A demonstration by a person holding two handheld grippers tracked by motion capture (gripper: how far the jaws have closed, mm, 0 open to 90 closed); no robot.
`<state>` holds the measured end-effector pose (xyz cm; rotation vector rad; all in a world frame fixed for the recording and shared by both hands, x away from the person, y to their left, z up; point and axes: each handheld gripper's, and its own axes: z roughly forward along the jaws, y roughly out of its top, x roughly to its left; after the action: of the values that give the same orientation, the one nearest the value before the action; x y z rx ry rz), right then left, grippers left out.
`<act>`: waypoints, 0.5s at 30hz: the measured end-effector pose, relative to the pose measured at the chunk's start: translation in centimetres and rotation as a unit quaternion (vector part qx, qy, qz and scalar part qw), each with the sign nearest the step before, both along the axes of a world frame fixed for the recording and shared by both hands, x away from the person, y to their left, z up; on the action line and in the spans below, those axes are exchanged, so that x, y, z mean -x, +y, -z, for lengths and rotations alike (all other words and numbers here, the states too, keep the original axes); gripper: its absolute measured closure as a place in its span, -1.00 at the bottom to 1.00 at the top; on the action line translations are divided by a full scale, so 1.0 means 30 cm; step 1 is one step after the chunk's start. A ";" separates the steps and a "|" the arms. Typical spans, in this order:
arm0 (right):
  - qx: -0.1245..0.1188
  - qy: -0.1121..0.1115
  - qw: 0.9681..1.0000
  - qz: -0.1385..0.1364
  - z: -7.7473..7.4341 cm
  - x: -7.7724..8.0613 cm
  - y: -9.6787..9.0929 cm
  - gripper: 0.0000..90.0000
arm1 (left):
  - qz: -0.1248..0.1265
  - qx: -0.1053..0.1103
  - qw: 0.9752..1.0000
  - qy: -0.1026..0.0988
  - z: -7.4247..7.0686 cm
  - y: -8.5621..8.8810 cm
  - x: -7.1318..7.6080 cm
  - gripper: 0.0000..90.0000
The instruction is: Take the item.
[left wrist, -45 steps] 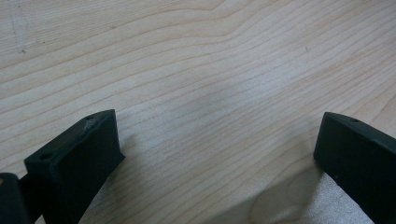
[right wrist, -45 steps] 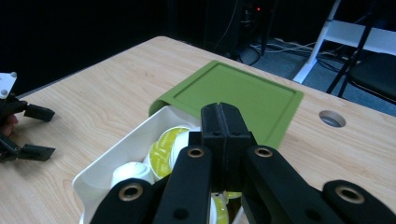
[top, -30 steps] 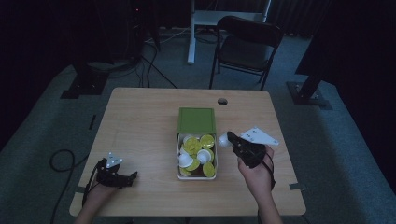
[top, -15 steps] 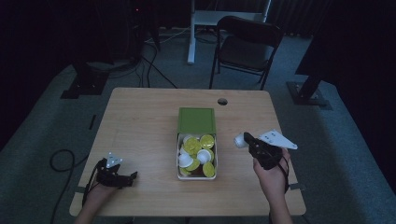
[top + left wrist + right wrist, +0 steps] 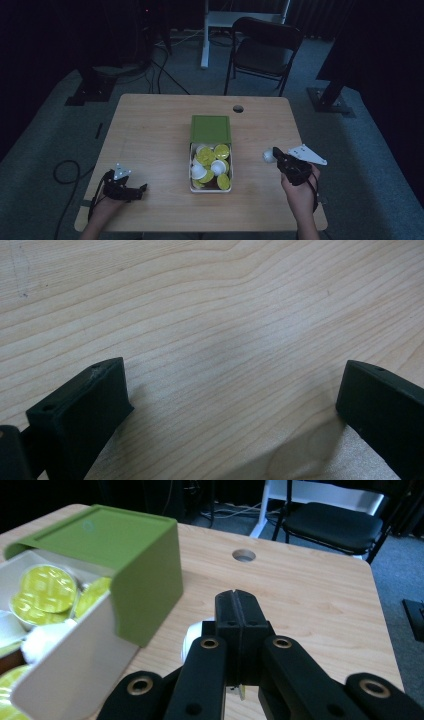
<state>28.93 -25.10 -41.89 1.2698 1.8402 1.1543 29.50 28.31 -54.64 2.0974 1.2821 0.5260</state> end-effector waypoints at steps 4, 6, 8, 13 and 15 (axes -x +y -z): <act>0.005 0.010 1.000 0.008 0.038 -0.006 -0.019 1.00 | 0.000 0.001 1.000 0.000 0.000 0.000 0.000 -0.99; 0.009 0.013 1.000 0.012 0.058 -0.009 -0.027 1.00 | 0.000 0.000 1.000 0.000 0.000 0.000 0.000 -0.99; 0.009 0.018 1.000 0.018 0.080 -0.013 -0.035 1.00 | 0.000 0.000 1.000 0.000 0.000 0.000 0.000 -0.99; 0.004 0.035 0.999 0.024 0.136 -0.025 -0.051 1.00 | 0.000 0.000 1.000 0.000 0.000 0.000 0.000 -0.99; 0.007 0.041 0.999 0.029 0.156 -0.029 -0.058 1.00 | 0.000 0.000 1.000 0.000 0.000 0.000 0.000 -0.99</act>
<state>29.79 -26.83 -46.58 1.3726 1.8553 1.0719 29.50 28.31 -54.64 2.0968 1.2824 0.5261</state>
